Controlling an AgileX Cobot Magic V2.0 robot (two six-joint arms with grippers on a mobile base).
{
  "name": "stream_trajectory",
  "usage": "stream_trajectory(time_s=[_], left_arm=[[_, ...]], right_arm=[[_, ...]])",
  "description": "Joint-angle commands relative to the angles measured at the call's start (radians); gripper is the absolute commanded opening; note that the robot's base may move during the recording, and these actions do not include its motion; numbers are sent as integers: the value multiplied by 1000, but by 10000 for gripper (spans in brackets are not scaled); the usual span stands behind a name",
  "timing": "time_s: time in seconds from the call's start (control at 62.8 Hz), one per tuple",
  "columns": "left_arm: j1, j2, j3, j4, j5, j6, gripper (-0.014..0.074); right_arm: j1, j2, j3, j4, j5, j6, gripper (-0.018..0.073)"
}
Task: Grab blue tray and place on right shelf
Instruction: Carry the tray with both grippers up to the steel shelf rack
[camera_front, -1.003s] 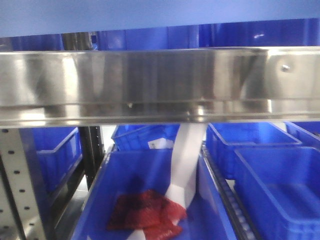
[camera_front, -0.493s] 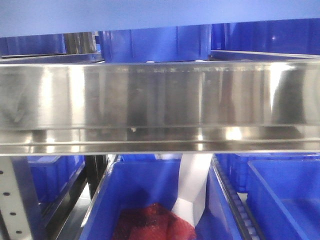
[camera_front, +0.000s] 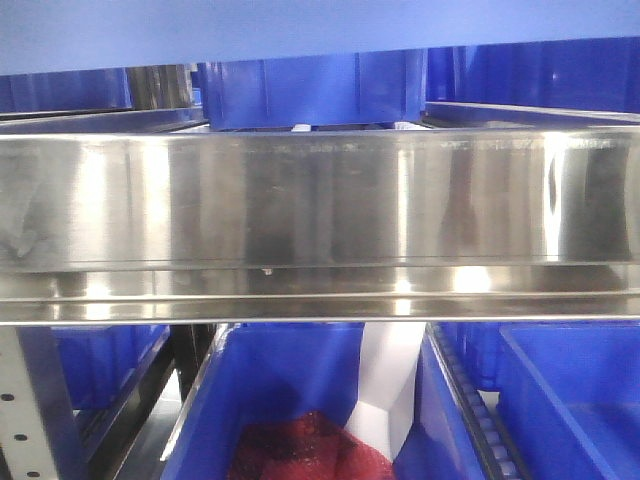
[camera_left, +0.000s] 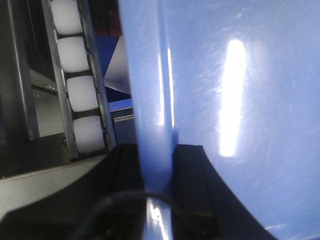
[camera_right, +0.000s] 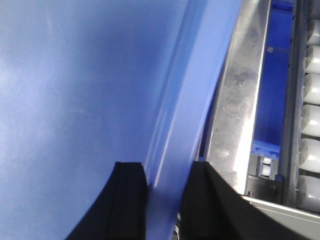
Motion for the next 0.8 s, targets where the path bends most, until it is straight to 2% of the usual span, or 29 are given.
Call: stream_trajectory(time_s=[0.0,0.78], left_arm=[[-12,-20,-30,-22,-11,35,-48],[-12,-20,-30,-37,-11,35,-48]], right_arm=[[3,-18,-41,-5,-83,-34,55],[3,-18,-41,-5,-83,-34,55]])
